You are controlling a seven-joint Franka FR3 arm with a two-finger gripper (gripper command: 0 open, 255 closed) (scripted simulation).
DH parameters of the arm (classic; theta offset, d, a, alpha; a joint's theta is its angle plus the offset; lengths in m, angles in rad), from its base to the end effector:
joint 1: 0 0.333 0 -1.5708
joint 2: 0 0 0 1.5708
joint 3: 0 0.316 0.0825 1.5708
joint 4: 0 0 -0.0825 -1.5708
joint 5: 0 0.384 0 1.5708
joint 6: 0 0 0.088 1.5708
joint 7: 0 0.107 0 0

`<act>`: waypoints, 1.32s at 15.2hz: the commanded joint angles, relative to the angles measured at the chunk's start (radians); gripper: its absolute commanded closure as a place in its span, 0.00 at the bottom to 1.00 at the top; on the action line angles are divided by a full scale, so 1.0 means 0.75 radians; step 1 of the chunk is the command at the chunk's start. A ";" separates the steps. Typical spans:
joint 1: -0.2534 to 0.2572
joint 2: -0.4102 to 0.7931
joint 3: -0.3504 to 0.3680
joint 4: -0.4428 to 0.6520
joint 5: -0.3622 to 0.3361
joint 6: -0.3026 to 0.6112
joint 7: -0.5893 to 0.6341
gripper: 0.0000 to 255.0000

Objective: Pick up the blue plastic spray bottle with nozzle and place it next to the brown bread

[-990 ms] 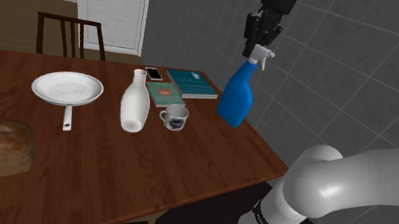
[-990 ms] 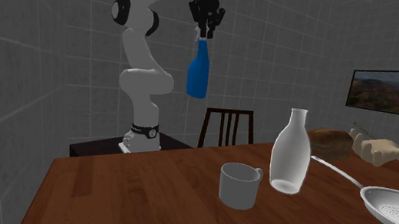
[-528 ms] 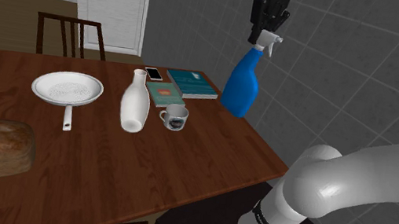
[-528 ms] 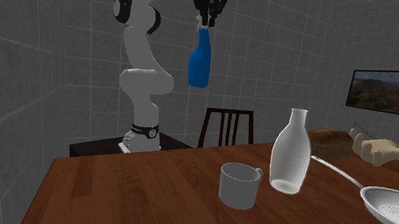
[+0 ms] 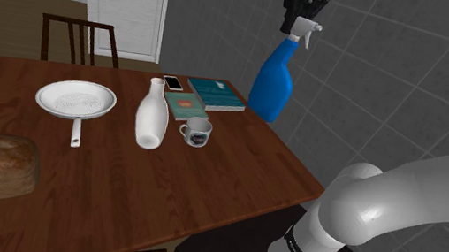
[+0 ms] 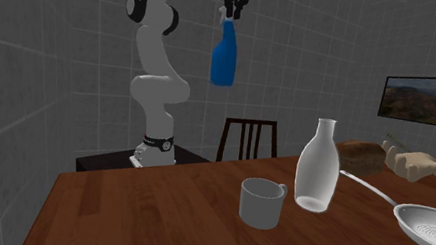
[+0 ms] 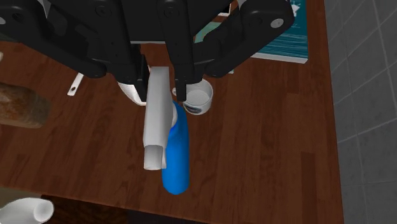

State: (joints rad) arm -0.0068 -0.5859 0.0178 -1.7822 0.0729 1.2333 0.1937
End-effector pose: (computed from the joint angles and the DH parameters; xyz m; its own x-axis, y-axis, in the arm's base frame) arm 0.3129 0.0162 0.7557 0.9868 -0.1601 0.0256 -0.1582 -0.9853 -0.0641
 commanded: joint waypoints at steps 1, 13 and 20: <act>0.009 0.023 0.047 -0.007 0.024 0.034 0.055 1.00; 0.066 0.298 0.346 0.087 0.096 0.250 0.397 1.00; 0.113 0.557 0.515 0.261 0.040 0.344 0.610 1.00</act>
State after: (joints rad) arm 0.0707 -0.1987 0.3836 -1.6101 0.1118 1.4833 0.6220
